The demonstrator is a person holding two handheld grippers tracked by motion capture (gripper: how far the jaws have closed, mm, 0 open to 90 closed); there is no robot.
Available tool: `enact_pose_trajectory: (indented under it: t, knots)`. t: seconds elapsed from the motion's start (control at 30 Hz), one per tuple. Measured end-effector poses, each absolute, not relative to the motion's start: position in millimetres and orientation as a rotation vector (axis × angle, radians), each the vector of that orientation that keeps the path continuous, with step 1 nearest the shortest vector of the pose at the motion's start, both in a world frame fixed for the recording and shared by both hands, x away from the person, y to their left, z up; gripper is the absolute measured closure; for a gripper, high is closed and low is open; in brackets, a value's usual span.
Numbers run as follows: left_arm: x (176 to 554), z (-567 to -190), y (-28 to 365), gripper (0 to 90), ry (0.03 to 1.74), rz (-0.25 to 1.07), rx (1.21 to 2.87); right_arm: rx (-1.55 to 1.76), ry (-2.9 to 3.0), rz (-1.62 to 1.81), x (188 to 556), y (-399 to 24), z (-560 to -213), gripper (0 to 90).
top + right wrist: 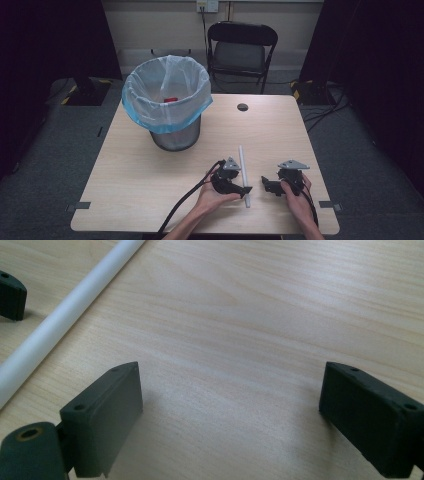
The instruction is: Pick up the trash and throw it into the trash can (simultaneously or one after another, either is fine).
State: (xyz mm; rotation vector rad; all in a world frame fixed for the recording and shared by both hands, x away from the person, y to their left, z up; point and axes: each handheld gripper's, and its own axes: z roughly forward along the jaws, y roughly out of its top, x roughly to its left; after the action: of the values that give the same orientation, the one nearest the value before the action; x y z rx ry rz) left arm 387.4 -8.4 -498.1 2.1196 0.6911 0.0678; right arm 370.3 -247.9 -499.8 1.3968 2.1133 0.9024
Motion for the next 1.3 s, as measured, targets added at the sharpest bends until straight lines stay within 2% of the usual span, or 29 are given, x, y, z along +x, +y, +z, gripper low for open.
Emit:
enact_pose_trajectory:
  t: [0.03,0.4,0.63,0.93,0.97,1.0,1.07,1.1,1.3]
  knots:
    - [386,-498,-10,24.6,0.676,0.12,2.144,1.397,2.113,0.903,370,-248,-500,9.4]
    - [382,-498,-11,30.6,0.626,0.222,2.194,1.397,2.113,0.902,370,-248,-500,9.4]
    - [383,-497,-1,42.6,0.621,0.274,2.206,1.397,2.113,0.903,370,-248,-500,9.4]
    - [386,-495,11,68.0,0.613,0.264,2.21,1.398,2.113,0.903,370,-248,-500,9.4]
    - [387,-496,13,68.0,0.618,0.255,2.203,1.397,2.113,0.903,370,-248,-500,9.5]
    - [389,-495,15,73.1,0.618,0.254,2.204,1.397,2.113,0.903,370,-248,-500,9.4]
    - [389,-495,16,74.3,0.614,0.252,2.21,1.398,2.113,0.903,370,-248,-500,9.4]
    - [390,-496,18,78.0,0.62,0.257,2.197,1.398,2.113,0.903,370,-248,-500,9.5]
    - [393,-496,20,79.3,0.631,0.237,2.189,1.398,2.113,0.902,370,-248,-500,9.5]
